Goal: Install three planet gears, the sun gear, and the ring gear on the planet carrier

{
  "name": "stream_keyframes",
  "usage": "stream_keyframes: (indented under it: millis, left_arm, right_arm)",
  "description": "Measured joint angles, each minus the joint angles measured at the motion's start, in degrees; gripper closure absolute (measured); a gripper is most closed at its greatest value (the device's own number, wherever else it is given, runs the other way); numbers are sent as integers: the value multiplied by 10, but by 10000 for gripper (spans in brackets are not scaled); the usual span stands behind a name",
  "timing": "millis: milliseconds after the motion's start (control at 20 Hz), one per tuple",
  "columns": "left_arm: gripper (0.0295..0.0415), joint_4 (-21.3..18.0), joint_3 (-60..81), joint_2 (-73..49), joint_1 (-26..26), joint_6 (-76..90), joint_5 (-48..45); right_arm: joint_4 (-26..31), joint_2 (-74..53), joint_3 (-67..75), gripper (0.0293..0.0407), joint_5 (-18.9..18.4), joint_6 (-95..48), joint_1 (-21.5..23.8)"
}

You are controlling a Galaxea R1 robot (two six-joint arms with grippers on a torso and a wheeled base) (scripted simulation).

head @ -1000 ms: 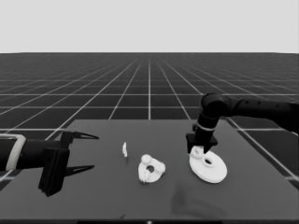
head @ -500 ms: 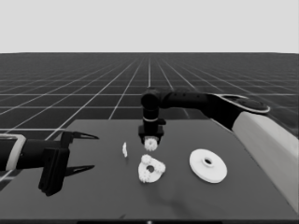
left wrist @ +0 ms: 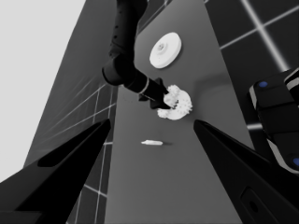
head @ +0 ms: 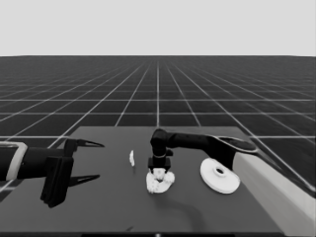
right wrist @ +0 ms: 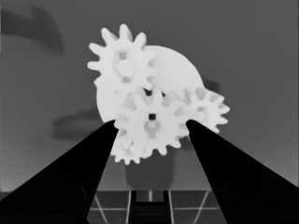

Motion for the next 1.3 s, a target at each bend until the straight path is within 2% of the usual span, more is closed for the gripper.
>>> stream_keyframes:
  millis: [1300]
  left_arm:
    - [326,0,0,0,0,0,0]
  right_arm:
    - [-1,0,-1,391,0,141,-6]
